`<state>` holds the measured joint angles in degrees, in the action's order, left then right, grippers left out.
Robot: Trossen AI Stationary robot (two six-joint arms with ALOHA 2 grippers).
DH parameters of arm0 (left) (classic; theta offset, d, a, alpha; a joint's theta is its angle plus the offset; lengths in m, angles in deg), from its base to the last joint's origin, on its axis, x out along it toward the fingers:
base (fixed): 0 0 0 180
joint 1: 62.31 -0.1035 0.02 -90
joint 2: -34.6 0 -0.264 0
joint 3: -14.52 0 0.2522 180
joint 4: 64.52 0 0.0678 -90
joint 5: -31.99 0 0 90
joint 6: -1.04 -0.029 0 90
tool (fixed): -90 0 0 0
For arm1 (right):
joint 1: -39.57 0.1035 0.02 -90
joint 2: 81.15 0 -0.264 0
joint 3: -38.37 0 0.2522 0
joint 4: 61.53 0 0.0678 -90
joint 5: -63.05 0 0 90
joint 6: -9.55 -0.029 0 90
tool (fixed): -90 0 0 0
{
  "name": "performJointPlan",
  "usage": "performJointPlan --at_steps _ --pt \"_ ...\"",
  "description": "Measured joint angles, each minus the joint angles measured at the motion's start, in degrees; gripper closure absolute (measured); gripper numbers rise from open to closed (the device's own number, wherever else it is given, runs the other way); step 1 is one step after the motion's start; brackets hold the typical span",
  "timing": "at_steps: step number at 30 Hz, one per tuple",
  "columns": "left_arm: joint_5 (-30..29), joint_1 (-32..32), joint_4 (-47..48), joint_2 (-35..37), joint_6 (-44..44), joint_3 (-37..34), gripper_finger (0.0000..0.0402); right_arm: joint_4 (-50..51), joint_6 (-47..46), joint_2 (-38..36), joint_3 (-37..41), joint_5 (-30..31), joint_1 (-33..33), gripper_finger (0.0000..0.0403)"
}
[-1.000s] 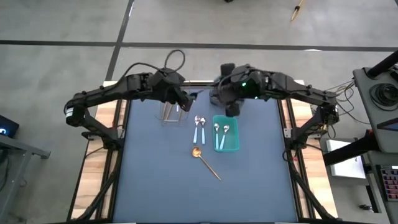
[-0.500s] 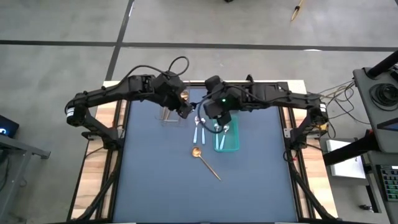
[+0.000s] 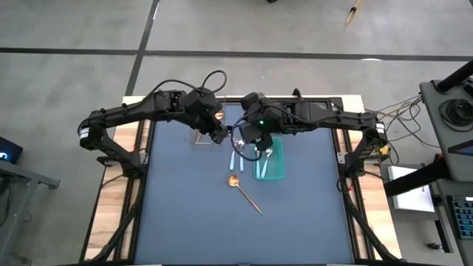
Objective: Sort silverware by color (type)
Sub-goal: Put the blue spoon into the black bin
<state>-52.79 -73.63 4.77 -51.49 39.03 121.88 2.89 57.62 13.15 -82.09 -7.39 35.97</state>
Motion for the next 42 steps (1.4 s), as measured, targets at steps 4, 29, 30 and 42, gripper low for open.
performJointPlan --at_steps 4,29,30,42 --pt "0.0 0.0 -0.1 0.0 -0.5 0.0 0.0401 0.0 0.6 0.0 0.0 0.0 0.8 0.0336" --pt "-4.8 -0.1 -0.5 0.1 -5.8 1.5 0.0325 0.0 -2.2 0.4 0.0 -0.1 1.1 0.0393" --pt "-5.9 -0.1 -0.4 0.1 -6.9 2.2 0.0315 0.1 -2.6 0.4 0.0 -0.2 0.8 0.0393" --pt "-26.8 -1.0 4.6 0.2 -20.3 18.1 0.0242 1.8 -8.8 -0.3 -0.3 -7.9 -8.8 0.0393"
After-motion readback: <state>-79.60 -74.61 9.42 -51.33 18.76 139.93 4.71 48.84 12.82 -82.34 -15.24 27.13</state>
